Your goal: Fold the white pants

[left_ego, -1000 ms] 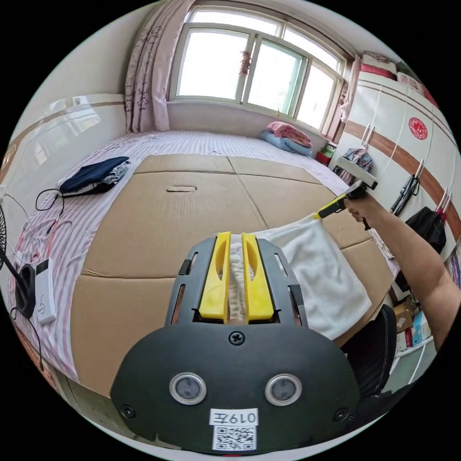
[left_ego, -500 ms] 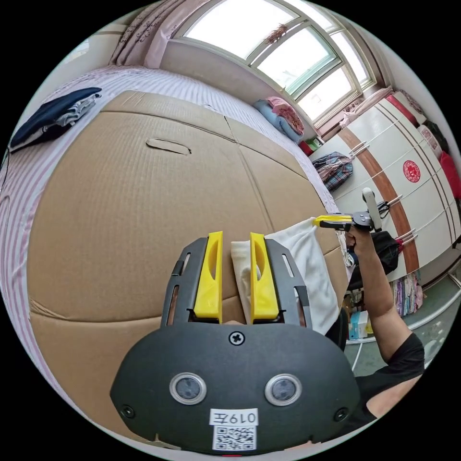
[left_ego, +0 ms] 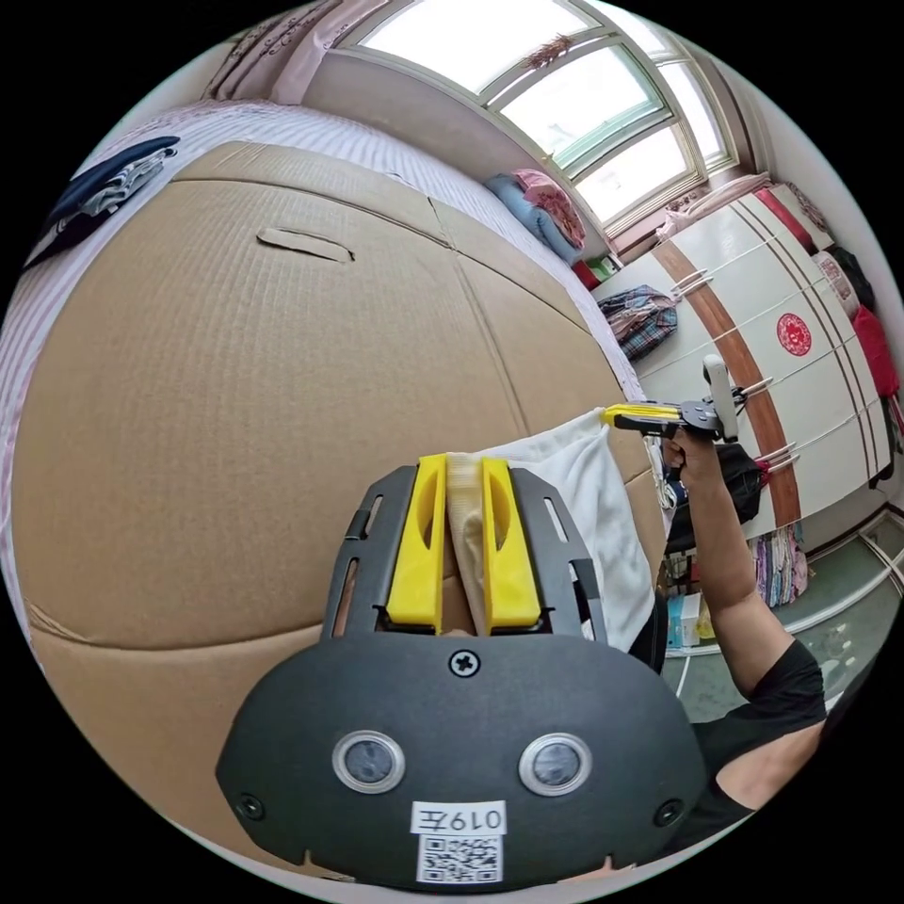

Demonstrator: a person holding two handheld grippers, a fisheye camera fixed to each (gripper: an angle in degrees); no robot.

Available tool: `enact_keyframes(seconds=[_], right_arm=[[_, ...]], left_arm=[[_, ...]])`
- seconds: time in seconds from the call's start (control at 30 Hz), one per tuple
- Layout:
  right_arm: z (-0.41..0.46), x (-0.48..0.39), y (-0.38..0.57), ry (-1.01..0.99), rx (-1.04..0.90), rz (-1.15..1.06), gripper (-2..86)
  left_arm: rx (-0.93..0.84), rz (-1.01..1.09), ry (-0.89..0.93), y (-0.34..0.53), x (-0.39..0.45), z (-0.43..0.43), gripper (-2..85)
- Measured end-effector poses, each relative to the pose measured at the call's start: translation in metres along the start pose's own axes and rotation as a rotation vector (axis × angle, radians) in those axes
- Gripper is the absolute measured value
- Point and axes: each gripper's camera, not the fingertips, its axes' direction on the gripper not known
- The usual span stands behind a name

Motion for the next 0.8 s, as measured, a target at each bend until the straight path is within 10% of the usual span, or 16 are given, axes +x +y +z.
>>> enact_keyframes(seconds=[0.8], right_arm=[[-0.018, 0.060, -0.055, -0.072, -0.019, 0.060, 1.7]], left_arm=[[0.047, 0.065, -0.146, -0.008, -0.048, 0.017, 0.9]])
